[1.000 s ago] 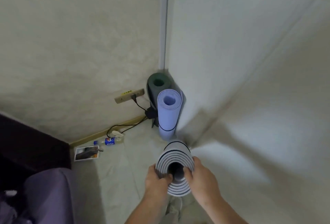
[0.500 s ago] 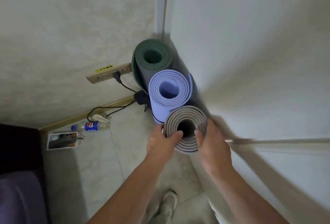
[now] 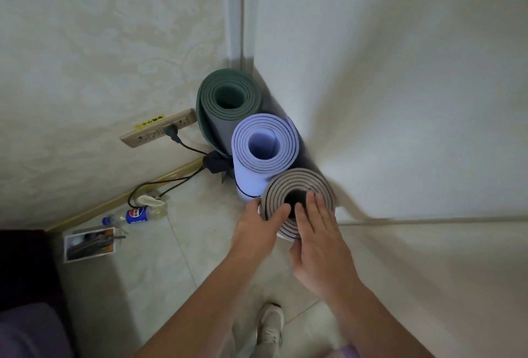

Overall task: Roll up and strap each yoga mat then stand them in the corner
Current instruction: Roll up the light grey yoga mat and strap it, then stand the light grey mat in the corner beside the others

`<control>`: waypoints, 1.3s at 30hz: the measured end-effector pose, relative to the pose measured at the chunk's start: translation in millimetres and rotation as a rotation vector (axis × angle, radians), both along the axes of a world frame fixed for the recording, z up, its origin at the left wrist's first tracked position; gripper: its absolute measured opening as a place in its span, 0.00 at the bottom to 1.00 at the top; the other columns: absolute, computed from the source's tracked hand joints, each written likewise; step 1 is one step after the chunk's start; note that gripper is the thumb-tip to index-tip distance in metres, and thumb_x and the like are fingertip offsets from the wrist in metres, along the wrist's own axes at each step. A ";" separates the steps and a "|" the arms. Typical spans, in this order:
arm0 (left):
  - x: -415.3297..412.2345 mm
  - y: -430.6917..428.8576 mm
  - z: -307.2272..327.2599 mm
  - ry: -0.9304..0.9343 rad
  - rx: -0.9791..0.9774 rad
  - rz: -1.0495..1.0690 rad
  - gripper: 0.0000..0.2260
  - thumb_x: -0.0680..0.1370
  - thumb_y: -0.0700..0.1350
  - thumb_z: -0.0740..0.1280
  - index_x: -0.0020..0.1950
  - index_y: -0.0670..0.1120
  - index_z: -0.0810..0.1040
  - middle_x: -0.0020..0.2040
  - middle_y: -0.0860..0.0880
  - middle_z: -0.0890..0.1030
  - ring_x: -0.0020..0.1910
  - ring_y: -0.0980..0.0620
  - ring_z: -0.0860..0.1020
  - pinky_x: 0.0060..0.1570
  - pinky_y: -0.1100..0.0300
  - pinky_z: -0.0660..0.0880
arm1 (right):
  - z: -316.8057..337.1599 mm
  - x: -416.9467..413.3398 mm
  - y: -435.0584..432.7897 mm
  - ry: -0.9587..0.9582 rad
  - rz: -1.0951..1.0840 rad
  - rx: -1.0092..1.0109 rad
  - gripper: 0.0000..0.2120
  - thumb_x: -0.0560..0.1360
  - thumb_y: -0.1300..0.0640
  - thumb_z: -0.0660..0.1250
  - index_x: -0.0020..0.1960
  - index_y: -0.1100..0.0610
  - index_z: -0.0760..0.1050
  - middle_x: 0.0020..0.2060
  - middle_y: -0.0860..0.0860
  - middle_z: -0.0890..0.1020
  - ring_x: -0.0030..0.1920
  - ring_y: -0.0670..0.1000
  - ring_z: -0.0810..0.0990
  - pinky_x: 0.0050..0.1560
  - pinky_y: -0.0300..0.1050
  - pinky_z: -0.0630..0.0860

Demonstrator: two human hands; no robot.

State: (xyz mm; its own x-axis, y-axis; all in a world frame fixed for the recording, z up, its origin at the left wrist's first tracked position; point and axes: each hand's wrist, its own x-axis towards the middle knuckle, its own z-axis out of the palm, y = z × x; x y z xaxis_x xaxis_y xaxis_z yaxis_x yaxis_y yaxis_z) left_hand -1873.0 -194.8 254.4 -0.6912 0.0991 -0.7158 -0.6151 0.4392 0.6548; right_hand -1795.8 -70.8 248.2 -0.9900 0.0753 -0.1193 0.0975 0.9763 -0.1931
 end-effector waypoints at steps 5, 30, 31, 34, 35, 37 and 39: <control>9.9 -18.8 59.3 -0.107 0.035 0.170 0.13 0.81 0.55 0.62 0.49 0.46 0.75 0.47 0.49 0.76 0.51 0.47 0.74 0.54 0.54 0.71 | 52.1 1.4 -2.4 -0.017 -0.025 -0.117 0.25 0.68 0.61 0.72 0.64 0.64 0.76 0.64 0.63 0.76 0.64 0.64 0.76 0.61 0.58 0.77; 322.1 -212.6 387.4 0.193 0.326 0.186 0.06 0.82 0.42 0.62 0.51 0.41 0.76 0.42 0.44 0.82 0.34 0.47 0.79 0.32 0.58 0.71 | 385.6 303.0 -151.4 0.132 -0.311 -0.193 0.16 0.81 0.48 0.56 0.65 0.50 0.74 0.61 0.51 0.76 0.59 0.54 0.78 0.53 0.46 0.72; 347.0 -218.3 397.6 0.203 0.335 0.153 0.06 0.81 0.42 0.62 0.52 0.41 0.77 0.43 0.44 0.83 0.36 0.46 0.80 0.34 0.57 0.73 | 397.3 329.4 -161.1 0.153 -0.319 -0.183 0.16 0.82 0.48 0.55 0.64 0.50 0.74 0.61 0.51 0.76 0.58 0.54 0.78 0.51 0.46 0.71; 413.1 -223.0 427.2 0.215 0.340 0.050 0.08 0.81 0.43 0.63 0.57 0.41 0.78 0.45 0.44 0.84 0.38 0.46 0.81 0.38 0.55 0.75 | 425.5 406.9 -179.8 0.200 -0.377 -0.202 0.16 0.81 0.47 0.55 0.63 0.50 0.75 0.58 0.51 0.76 0.56 0.54 0.78 0.49 0.46 0.71; 434.9 -221.2 435.7 0.212 0.341 0.007 0.09 0.81 0.43 0.63 0.58 0.41 0.78 0.46 0.44 0.85 0.38 0.46 0.81 0.37 0.56 0.76 | 432.4 432.9 -182.8 0.212 -0.405 -0.217 0.16 0.81 0.47 0.55 0.63 0.50 0.75 0.58 0.51 0.77 0.56 0.54 0.78 0.50 0.46 0.72; 477.7 -213.8 449.7 0.200 0.341 -0.071 0.10 0.81 0.43 0.63 0.58 0.40 0.78 0.48 0.43 0.85 0.39 0.46 0.82 0.38 0.56 0.76 | 442.8 484.9 -184.6 0.237 -0.480 -0.253 0.16 0.81 0.48 0.55 0.62 0.50 0.76 0.58 0.50 0.77 0.55 0.54 0.78 0.51 0.47 0.73; 520.0 -204.0 457.9 0.184 0.348 -0.123 0.09 0.81 0.42 0.64 0.57 0.40 0.78 0.48 0.43 0.85 0.41 0.45 0.82 0.40 0.55 0.77 | 448.1 536.5 -183.0 0.247 -0.552 -0.284 0.15 0.81 0.48 0.56 0.61 0.50 0.76 0.58 0.49 0.78 0.55 0.53 0.79 0.52 0.48 0.75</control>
